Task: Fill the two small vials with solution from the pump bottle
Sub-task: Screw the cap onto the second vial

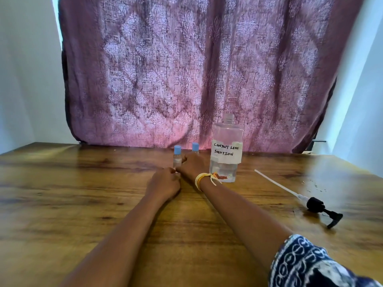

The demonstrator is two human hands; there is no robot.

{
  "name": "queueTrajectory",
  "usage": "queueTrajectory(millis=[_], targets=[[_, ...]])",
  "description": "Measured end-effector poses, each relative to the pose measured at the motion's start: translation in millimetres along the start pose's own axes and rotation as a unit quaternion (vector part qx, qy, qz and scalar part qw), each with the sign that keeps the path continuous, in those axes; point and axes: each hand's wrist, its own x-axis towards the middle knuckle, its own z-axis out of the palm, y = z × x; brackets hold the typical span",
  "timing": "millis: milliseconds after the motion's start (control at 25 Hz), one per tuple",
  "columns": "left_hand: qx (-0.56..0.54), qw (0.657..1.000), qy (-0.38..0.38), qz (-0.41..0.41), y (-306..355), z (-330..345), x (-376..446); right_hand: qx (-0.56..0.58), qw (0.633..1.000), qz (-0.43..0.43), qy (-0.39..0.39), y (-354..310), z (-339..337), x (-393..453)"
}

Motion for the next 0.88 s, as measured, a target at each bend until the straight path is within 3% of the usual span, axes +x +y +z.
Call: queueTrajectory(millis=[160,280,400,520,640,680,800,880], targets=[[-0.006,0.999,0.033,-0.008,11.9,-4.6,-7.8,0.036,0.996,-0.017,-0.077,10.0,-11.8,-26.9],[-0.029,0.995,0.081,0.055,31.8,0.8,-19.7,0.026,0.993,-0.035,-0.105,43.9,-38.5,-67.1],[-0.033,0.992,0.052,0.112,46.8,12.3,-36.8,-0.030,0.992,-0.045,-0.112,76.5,-77.4,-104.4],[-0.018,0.985,-0.048,0.165,63.2,25.4,-57.2,-0.023,0.998,-0.013,-0.053,103.3,-117.4,-136.9],[0.118,0.974,-0.092,0.168,70.6,36.7,-69.9,-0.122,0.979,0.027,0.161,132.6,-156.3,-154.6],[0.151,0.972,-0.096,0.156,72.8,38.5,-71.1,-0.191,0.964,0.065,0.176,142.7,-168.6,-156.8],[0.196,0.965,-0.107,0.135,81.3,39.6,-75.3,-0.228,0.951,0.196,0.069,162.7,-188.6,-165.1],[0.198,0.966,-0.097,0.135,83.2,38.7,-76.8,-0.220,0.958,0.178,0.052,169.3,-181.4,-167.3]])
